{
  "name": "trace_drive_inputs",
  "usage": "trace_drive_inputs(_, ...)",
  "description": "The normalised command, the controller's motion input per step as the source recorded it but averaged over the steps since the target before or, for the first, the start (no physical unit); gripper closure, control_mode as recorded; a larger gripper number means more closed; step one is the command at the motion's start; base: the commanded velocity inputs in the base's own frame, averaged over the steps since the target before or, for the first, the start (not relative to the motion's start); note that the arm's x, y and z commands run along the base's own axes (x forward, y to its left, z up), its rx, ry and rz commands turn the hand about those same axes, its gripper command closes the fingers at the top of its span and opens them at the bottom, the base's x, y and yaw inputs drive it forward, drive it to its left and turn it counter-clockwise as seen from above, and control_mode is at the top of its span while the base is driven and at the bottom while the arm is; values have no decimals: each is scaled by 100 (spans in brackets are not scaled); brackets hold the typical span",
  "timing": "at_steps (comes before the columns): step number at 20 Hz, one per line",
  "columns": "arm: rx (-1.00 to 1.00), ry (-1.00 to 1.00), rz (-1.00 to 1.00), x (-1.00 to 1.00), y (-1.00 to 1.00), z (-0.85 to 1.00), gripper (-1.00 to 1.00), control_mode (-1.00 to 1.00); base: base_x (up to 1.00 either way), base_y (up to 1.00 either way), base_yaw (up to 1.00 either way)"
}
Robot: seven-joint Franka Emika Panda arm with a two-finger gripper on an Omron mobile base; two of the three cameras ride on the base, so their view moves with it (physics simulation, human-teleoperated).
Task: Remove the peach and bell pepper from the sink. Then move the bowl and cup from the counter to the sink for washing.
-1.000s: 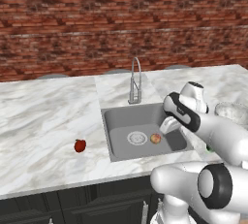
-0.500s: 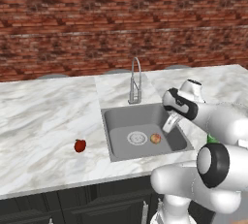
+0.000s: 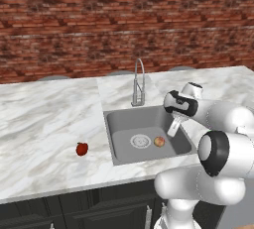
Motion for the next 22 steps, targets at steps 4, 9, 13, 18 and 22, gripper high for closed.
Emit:
trace_drive_inputs(4, 0, -4, 8, 16, 0, -14, -100, -100, 0, 0, 0)
trace_drive_inputs(9, 0, -3, 5, 21, 0, -12, -100, -100, 0, 0, 0)
trace_drive_inputs(13, 0, 0, 2, 16, 0, -16, -100, -100, 0, 0, 0)
trace_drive_inputs(18, 0, 0, 0, 13, 0, -16, -100, -100, 0, 0, 0)
trace_drive_inputs(22, 0, 0, 0, 16, 0, -14, -100, -100, 0, 0, 0)
